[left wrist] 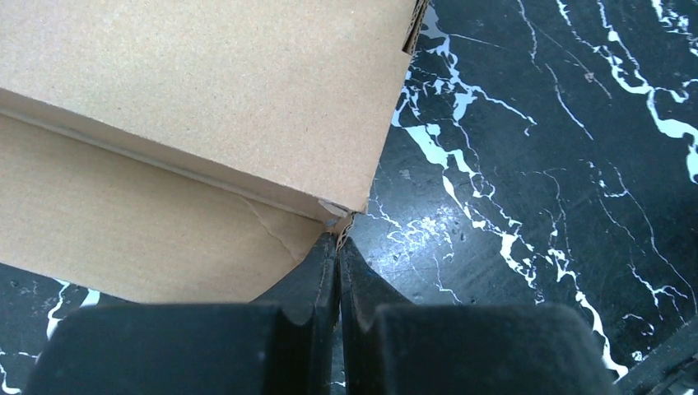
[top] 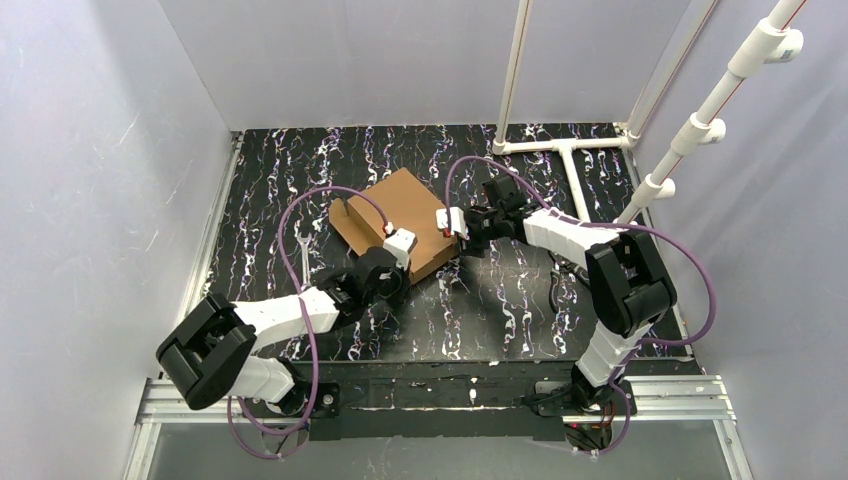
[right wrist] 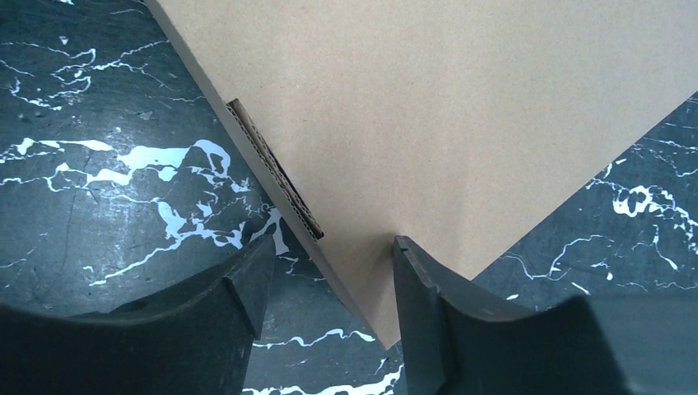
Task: Fold the paper box
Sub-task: Close the paper box at the center of the board.
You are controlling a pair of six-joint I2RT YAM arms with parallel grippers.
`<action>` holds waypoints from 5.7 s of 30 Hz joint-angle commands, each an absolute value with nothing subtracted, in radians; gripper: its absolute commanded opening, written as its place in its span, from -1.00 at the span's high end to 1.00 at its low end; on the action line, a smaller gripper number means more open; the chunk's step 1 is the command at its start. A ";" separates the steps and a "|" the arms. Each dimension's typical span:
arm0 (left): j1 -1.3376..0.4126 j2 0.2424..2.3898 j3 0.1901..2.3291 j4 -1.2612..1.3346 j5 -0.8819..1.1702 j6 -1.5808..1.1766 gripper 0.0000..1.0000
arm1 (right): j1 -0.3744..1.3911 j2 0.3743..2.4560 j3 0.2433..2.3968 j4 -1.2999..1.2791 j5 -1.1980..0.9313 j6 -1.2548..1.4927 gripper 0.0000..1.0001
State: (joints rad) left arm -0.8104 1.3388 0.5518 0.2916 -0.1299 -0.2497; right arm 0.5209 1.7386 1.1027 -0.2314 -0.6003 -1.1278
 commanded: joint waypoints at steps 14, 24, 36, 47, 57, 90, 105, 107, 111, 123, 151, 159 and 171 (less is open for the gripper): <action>-0.766 1.196 0.478 0.459 0.093 -0.259 0.39 | 0.451 1.696 1.152 -0.621 -0.869 -1.176 -0.65; -0.704 0.870 0.301 0.361 0.094 -0.370 -0.80 | 0.353 1.693 1.263 -0.801 -1.005 -1.196 -0.68; -0.695 0.885 0.205 0.387 0.141 -0.295 -0.68 | 0.336 1.726 1.232 -0.479 -0.824 -0.735 -0.39; -0.696 1.161 0.267 0.582 0.065 -0.391 0.17 | 0.336 1.779 1.209 -0.339 -0.717 -0.568 0.16; -0.695 1.453 0.395 0.709 0.260 -0.440 0.28 | 0.336 1.789 1.195 -0.252 -0.509 -0.486 0.49; -0.694 1.282 0.409 0.518 0.039 -0.514 1.00 | 0.316 1.656 1.261 -0.538 -0.571 -0.830 -0.28; -0.722 1.638 0.683 0.579 0.196 -0.611 1.00 | 0.314 1.680 1.194 -0.538 -0.464 -0.836 0.44; -0.728 1.680 0.720 0.599 0.203 -0.627 1.00 | 0.310 1.669 1.189 -0.523 -0.449 -0.825 0.43; -0.748 1.717 0.746 0.632 0.201 -0.632 1.00 | 0.283 1.674 1.182 -0.529 -0.493 -0.829 0.34; -0.753 1.331 0.430 0.673 0.104 -0.458 0.39 | 0.276 1.680 1.182 -0.808 -0.836 -1.198 0.03; -0.947 1.333 0.282 0.897 0.119 0.041 -0.63 | 0.321 1.693 1.362 -0.899 -0.790 -1.284 -0.43; -1.045 1.479 0.364 0.954 -0.085 0.064 -0.49 | 0.383 1.685 1.308 -0.664 -0.667 -1.017 -0.44; -1.089 1.650 0.493 0.984 -0.303 0.046 -0.18 | 0.388 1.625 1.212 -0.568 -0.712 -0.938 -0.43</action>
State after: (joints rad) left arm -1.0801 1.6165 0.4503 0.9436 -0.2012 0.0441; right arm 0.3874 1.6798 1.2163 -0.6159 -0.6849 -0.9741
